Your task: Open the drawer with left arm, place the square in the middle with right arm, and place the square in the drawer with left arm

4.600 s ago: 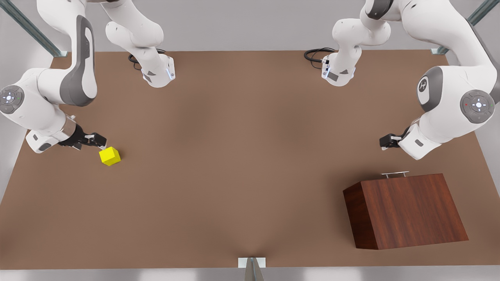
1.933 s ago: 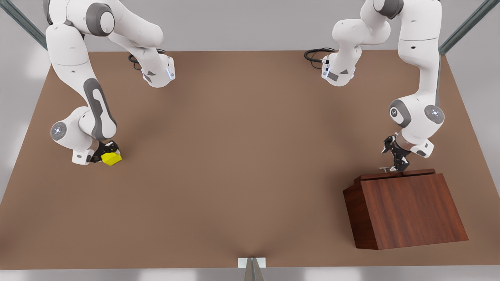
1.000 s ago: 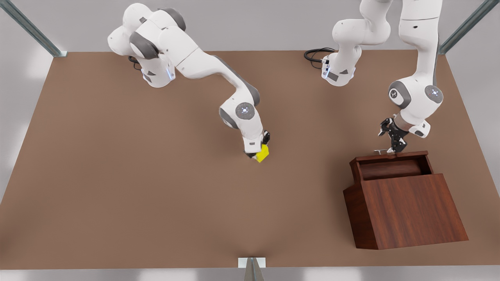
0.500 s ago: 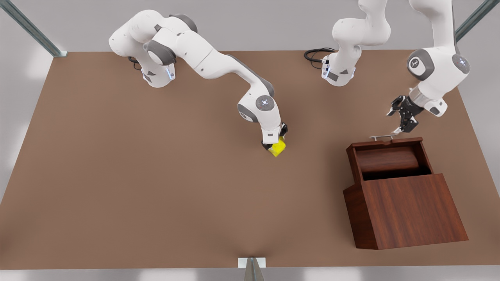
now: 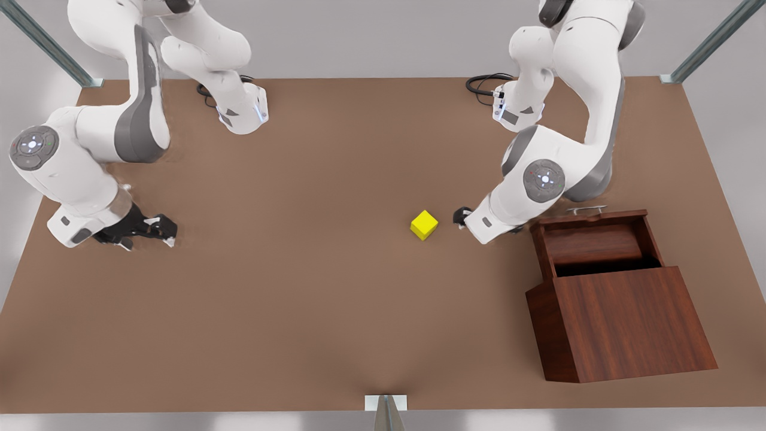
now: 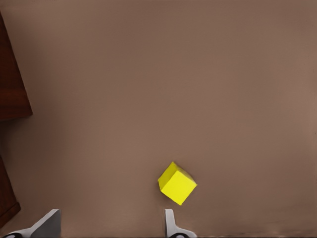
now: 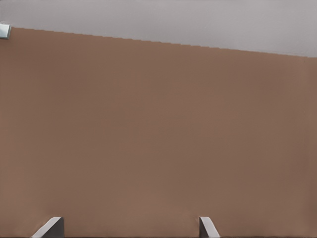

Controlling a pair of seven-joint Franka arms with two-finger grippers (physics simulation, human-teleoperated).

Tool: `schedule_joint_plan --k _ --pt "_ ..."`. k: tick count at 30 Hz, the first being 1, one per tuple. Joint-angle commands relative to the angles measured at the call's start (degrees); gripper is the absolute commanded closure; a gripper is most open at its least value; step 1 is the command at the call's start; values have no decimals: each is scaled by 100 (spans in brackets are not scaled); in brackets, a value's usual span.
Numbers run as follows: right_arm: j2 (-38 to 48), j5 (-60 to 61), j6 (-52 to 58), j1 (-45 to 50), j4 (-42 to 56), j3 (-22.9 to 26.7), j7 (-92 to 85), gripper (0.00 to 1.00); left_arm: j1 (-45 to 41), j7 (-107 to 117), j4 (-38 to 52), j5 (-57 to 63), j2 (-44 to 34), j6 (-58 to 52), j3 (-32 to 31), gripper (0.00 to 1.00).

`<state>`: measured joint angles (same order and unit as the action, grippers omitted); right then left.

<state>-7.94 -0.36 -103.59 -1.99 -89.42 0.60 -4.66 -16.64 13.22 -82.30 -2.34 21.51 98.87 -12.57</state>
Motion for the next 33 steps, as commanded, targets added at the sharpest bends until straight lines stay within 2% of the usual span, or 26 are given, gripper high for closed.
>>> schedule_joint_plan --k 1,3,6,8,10,14,15,17,33 --pt "3 1 49 138 13 -33 -8 0 -15 -38 4 155 20 9 0 0" --pt "-146 -25 718 14 461 -183 -52 0 -542 -74 -14 295 196 378 -9 0" --pt "-269 80 428 -21 303 -183 -105 0 -1034 -205 -295 929 425 1160 -9 0" --pt "-225 80 85 23 206 -174 -70 0 -1035 -671 -1112 929 214 1837 -9 0" --pt "-199 45 103 -30 285 -156 -44 0 -1008 -776 -1410 849 152 1863 35 0" --pt "-234 -43 59 32 417 -183 -53 0 -1026 -821 -3168 893 -349 3585 53 0" --pt "-243 -34 50 23 496 -183 -44 0 -1043 -803 -3301 893 -305 3797 44 0" --pt "-287 -122 -249 32 479 -174 -61 0 -1123 -795 -3301 902 -191 3797 44 0" --pt "-269 -140 -170 14 610 -183 -61 0 -1228 -794 -3327 1482 539 4070 79 0"
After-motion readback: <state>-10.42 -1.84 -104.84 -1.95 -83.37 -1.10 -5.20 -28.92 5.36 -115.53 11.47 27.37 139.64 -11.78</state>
